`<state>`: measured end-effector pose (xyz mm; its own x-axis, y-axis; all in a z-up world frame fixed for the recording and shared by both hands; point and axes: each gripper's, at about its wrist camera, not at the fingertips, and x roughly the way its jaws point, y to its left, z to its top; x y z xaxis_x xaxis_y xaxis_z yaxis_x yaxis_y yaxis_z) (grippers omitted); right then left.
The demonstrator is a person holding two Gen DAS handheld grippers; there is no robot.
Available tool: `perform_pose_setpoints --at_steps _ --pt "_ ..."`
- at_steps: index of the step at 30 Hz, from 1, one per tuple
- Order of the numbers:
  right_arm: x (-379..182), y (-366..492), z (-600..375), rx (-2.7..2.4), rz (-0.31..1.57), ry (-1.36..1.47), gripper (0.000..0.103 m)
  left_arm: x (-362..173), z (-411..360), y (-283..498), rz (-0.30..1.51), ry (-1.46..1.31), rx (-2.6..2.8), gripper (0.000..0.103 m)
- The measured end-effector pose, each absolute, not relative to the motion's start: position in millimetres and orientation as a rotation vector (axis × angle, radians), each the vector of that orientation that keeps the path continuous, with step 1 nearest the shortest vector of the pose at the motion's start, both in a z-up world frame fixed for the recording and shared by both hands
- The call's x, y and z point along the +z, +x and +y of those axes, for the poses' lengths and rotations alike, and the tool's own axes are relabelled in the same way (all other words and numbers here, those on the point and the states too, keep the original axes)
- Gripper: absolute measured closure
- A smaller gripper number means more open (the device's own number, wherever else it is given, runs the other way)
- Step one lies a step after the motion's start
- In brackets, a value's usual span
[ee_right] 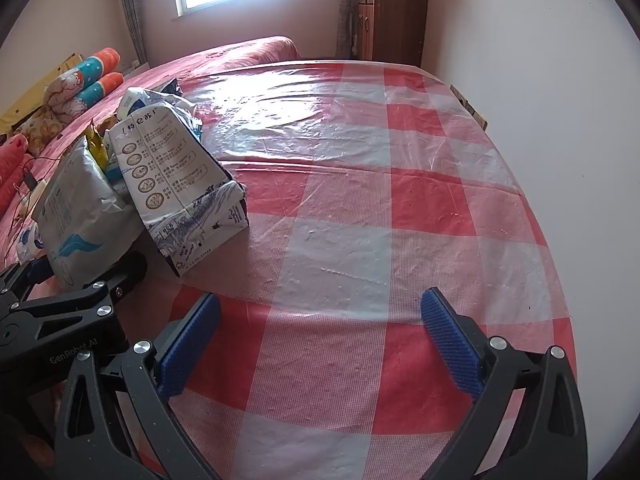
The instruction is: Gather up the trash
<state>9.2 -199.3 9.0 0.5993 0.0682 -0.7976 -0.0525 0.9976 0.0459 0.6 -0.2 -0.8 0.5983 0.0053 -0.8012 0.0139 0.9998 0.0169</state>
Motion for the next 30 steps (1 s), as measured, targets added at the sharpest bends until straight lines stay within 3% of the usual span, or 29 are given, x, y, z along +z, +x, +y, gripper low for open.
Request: perform_pose_setpoints --at_steps 19,30 --pt "9 -15 -191 0.086 0.939 -0.011 0.004 -2 8 -30 0.925 0.062 -0.057 0.004" --pt "31 -54 -187 0.131 0.863 0.037 0.004 15 24 -77 0.814 0.157 -0.02 0.004"
